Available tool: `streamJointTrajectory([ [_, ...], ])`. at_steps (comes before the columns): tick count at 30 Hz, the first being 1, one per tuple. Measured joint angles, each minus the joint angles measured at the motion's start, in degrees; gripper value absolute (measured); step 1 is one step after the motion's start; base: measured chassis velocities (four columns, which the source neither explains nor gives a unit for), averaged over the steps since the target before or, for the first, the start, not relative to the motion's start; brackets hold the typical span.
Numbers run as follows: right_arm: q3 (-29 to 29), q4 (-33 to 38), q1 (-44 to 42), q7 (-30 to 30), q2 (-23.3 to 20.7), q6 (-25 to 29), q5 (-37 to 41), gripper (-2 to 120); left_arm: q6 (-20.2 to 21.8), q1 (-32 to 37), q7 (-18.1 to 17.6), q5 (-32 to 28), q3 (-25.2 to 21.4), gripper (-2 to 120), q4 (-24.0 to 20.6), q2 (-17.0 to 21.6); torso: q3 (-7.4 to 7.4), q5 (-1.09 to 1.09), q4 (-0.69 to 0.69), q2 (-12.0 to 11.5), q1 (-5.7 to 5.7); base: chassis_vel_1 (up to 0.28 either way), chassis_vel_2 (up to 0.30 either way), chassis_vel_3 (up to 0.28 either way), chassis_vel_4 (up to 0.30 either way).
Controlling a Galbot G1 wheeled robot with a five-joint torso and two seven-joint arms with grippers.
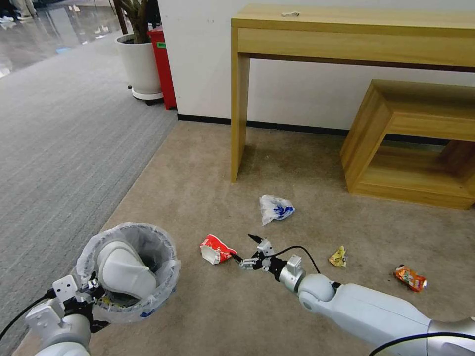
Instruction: Pick up the trash bin and place the garbage on the floor into it.
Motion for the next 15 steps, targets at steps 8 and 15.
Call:
streamJointTrajectory([
  [8,-5.7,-3.38,3.81,-4.26,1.77,2.72,-1.45,100,-0.24,0.07,0.03,0.12,0.1,0,-0.2,-0.4,0.0,0.0,0.0,0.0,-0.01,0.0,0.0,0.0,0.0],
  [15,-7.81,-5.34,6.22,-7.4,3.61,4.24,-1.98,100,-0.47,0.27,0.07,0.33,0.13,0,-0.51,-0.69,0.0,0.0,0.01,0.0,0.0,0.0,0.0,0.0,0.0],
])
